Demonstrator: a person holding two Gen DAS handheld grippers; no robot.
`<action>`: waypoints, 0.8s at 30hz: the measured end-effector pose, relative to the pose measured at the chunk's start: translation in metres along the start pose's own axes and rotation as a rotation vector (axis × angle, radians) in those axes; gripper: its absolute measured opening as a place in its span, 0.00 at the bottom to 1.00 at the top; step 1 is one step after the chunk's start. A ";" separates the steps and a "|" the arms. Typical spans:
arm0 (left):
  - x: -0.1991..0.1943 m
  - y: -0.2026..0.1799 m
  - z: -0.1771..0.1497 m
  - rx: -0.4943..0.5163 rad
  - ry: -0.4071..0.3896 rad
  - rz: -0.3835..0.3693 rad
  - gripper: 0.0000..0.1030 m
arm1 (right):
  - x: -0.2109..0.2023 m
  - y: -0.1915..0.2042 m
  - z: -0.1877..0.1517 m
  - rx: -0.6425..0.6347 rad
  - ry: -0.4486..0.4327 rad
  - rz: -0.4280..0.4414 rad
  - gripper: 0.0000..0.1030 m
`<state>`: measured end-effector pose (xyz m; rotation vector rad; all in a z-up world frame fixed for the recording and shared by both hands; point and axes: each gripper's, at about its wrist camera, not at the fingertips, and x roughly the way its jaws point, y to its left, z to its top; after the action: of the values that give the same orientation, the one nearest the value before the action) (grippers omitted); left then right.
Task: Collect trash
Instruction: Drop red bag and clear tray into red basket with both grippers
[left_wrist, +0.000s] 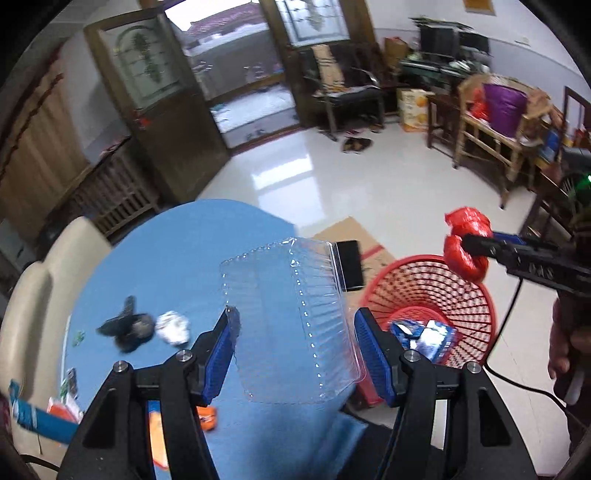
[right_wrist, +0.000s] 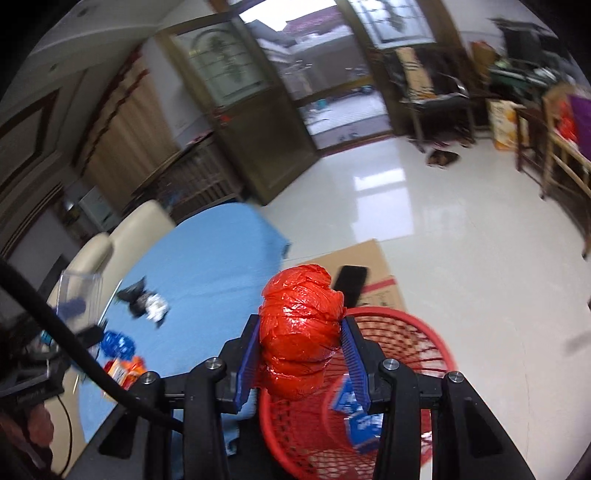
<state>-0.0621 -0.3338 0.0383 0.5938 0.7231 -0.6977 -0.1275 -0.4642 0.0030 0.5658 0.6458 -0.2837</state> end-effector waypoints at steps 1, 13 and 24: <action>0.003 -0.006 0.003 0.008 0.004 -0.015 0.64 | -0.002 -0.008 0.001 0.015 -0.004 -0.010 0.45; 0.055 -0.066 0.019 0.048 0.118 -0.259 0.67 | 0.009 -0.067 -0.003 0.174 0.116 -0.032 0.54; 0.052 -0.021 -0.006 -0.039 0.129 -0.209 0.67 | 0.018 -0.100 -0.014 0.234 0.121 -0.242 0.64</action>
<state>-0.0511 -0.3614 -0.0099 0.5355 0.9261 -0.8418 -0.1619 -0.5392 -0.0586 0.7339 0.8053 -0.5604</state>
